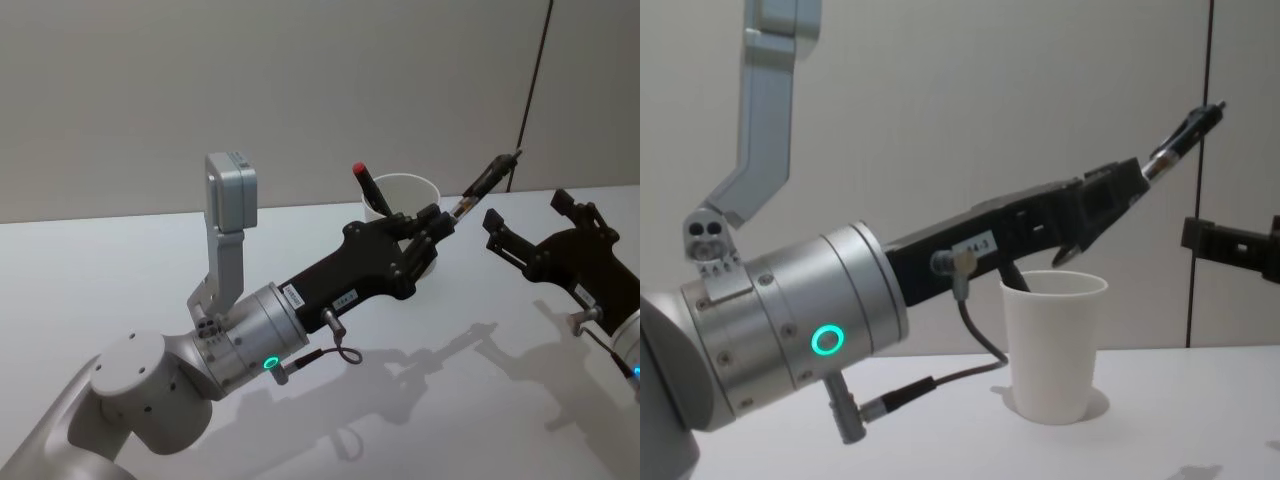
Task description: Place the pen into the pen holder.
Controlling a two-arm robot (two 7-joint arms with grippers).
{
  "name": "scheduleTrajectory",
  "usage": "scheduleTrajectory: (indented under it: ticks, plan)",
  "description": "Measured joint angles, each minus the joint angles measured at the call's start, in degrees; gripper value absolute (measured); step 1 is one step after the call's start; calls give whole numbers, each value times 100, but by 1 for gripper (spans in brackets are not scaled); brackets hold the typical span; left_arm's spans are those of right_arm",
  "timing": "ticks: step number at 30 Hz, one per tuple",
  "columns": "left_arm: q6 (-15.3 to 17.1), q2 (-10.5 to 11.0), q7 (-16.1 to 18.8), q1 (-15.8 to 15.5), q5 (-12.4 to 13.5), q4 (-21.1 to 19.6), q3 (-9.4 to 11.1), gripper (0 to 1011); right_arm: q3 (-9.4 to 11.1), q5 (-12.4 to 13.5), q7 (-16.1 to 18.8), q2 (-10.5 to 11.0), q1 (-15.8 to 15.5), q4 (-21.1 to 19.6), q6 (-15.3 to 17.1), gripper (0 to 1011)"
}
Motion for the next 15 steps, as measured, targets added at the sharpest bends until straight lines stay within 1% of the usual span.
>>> scheduleTrajectory:
  ticks: [10, 15]
  plan:
    - [30, 24, 20, -1, 28, 0, 20, 116, 0, 0, 0, 0, 0, 0, 0, 1002]
    - [37, 32, 32, 1, 38, 1, 25, 116, 19, 69, 43, 26, -13, -10, 19, 1001]
